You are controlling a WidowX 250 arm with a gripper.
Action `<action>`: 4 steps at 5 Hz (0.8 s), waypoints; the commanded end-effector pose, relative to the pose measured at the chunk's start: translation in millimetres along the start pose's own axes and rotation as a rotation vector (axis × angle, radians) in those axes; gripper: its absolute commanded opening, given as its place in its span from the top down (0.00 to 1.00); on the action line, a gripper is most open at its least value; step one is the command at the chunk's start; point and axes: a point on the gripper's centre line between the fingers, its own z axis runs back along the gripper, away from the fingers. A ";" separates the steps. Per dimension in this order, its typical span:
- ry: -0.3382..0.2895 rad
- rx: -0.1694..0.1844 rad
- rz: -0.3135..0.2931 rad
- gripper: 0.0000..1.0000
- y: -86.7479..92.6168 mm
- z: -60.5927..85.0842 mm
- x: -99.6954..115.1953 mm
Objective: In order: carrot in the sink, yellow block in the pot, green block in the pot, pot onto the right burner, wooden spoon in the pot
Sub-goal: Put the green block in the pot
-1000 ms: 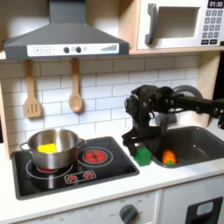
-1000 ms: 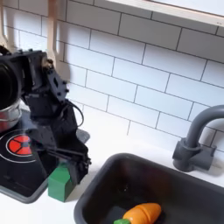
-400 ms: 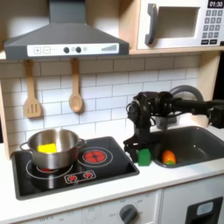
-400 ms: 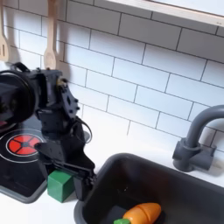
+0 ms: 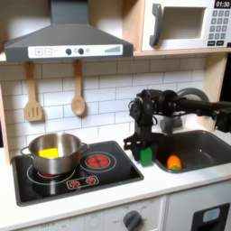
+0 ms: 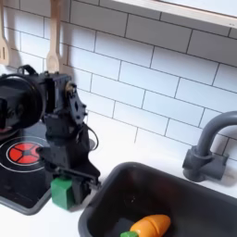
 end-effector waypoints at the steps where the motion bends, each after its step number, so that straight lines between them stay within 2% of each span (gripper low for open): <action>1: -0.128 0.049 0.104 1.00 42.9 49.7 24.6; 2: -0.154 0.067 0.160 1.00 64.1 63.3 28.8; 4: -0.177 0.096 0.270 1.00 106.2 78.1 28.9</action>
